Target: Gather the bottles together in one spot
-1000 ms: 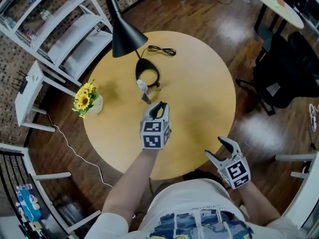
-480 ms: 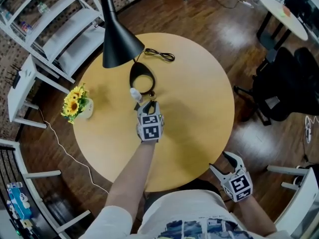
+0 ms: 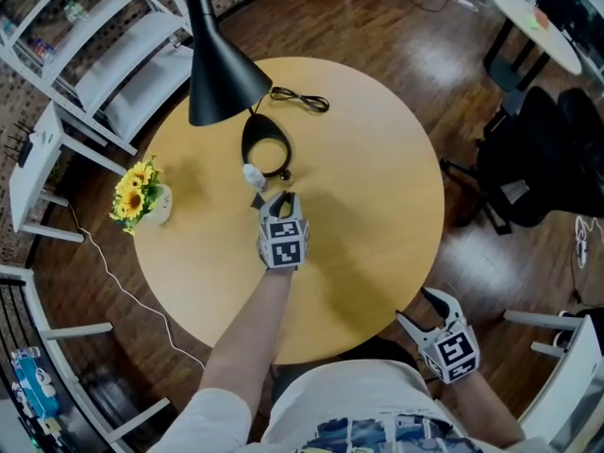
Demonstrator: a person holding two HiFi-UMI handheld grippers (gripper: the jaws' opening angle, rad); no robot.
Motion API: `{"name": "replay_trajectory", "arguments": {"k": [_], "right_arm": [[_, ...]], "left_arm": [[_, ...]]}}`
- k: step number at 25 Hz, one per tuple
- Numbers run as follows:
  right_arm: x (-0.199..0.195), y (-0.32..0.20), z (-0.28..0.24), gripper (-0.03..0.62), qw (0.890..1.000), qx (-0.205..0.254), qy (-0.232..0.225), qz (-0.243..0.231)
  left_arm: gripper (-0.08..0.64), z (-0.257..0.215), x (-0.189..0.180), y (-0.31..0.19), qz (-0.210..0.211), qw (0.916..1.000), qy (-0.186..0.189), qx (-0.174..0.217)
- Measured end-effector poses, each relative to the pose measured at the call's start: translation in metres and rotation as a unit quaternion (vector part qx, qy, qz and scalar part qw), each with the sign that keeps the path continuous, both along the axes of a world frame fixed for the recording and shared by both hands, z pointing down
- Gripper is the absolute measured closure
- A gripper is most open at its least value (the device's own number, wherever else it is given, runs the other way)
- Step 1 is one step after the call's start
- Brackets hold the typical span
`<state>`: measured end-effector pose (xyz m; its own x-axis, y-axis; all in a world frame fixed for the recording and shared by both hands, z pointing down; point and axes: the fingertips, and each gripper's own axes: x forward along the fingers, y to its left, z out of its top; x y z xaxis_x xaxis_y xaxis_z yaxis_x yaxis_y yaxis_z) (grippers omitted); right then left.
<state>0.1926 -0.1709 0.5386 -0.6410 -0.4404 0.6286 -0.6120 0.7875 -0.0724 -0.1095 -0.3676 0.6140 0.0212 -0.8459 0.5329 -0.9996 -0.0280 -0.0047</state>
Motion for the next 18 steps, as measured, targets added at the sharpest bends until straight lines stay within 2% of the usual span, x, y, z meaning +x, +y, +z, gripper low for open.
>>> {"name": "replay_trajectory", "arguments": {"k": [2, 5, 9, 13, 18], "right_arm": [[-0.002, 0.002, 0.000, 0.287, 1.000, 0.000, 0.003, -0.002], [-0.006, 0.006, 0.000, 0.287, 1.000, 0.004, 0.004, -0.005], [-0.018, 0.010, -0.006, 0.287, 1.000, 0.016, 0.000, -0.006], [-0.037, 0.020, -0.016, 0.287, 0.999, 0.034, -0.013, -0.015], [-0.069, 0.047, -0.045, 0.287, 0.998, 0.053, -0.032, -0.026]], "left_arm": [[0.464, -0.002, 0.002, 0.000, 0.010, 0.9999, -0.003, 0.001], [0.385, -0.012, 0.003, 0.004, 0.019, 0.9997, -0.007, 0.014], [0.383, -0.041, 0.004, 0.024, 0.025, 0.9987, -0.005, 0.043], [0.383, -0.083, 0.004, 0.075, 0.027, 0.9970, 0.019, 0.070], [0.383, -0.132, -0.015, 0.174, 0.029, 0.9943, 0.063, 0.081]]}}
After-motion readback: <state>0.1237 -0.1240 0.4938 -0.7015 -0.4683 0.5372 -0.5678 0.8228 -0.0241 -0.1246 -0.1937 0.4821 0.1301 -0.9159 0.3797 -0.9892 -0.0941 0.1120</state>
